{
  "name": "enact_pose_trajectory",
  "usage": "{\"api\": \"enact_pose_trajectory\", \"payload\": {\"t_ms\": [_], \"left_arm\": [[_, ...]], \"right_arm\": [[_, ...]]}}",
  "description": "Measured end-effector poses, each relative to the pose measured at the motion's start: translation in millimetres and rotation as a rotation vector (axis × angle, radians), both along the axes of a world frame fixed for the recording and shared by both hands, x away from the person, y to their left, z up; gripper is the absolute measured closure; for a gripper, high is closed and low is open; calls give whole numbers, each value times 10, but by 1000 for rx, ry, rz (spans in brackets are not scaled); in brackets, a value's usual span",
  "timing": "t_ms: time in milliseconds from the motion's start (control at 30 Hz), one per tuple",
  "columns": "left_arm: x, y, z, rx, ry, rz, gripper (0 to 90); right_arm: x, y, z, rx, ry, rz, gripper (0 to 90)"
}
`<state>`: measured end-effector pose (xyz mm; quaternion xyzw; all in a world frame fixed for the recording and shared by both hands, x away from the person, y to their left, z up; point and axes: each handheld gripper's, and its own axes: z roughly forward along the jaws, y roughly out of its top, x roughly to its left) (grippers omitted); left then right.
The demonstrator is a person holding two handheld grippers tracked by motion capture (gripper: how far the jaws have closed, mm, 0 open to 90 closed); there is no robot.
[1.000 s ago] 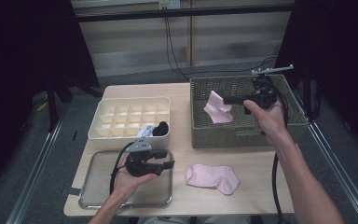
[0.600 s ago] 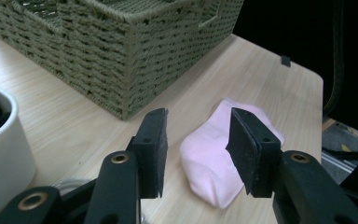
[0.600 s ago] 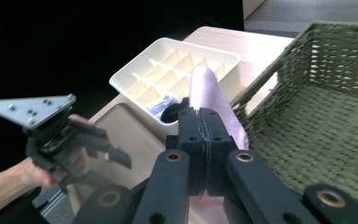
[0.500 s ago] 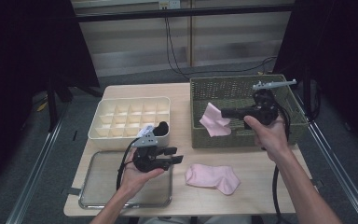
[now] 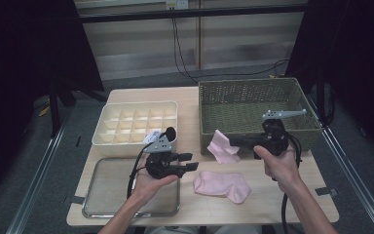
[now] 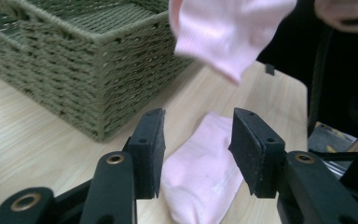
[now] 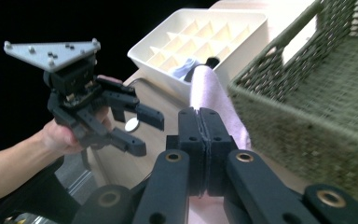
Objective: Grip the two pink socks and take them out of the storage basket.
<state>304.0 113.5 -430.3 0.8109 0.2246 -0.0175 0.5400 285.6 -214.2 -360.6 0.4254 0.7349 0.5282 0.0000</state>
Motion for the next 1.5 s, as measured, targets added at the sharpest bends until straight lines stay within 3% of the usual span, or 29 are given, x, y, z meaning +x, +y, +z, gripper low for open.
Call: {"api": "enact_pose_trajectory", "payload": {"t_ms": [100, 300, 500, 700, 733, 867, 967, 1167, 1300, 1500], "left_arm": [[3, -16, -1, -10, 7, 3, 552], [23, -49, -45, -6, 26, -1, 404], [40, -89, -133, 19, 37, -21, 405], [43, -143, -242, 45, 58, -43, 421], [38, -137, -241, 47, 54, -48, 445], [32, -89, -231, 21, 48, -86, 746], [15, -61, -226, 15, 62, -101, 856], [-105, 3, -145, -7, 107, -171, 867], [-187, 26, -66, -51, 145, -227, 867], [-164, 22, -55, -67, 174, -220, 867]], "right_arm": [[-51, 56, -73, 5, 13, 15, 888], [-86, 204, -241, 17, 32, 57, 888], [-74, 296, -365, 26, 57, 78, 888], [-75, 356, -384, 24, 56, 96, 887], [-79, 362, -389, 21, 56, 100, 888], [-86, 366, -424, 18, 65, 103, 887], [-91, 353, -453, 16, 62, 100, 886], [-142, 271, -501, -7, 77, 71, 886], [-161, 276, -572, -35, 105, 71, 884], [-97, 435, -792, -63, 152, 102, 877]]}}
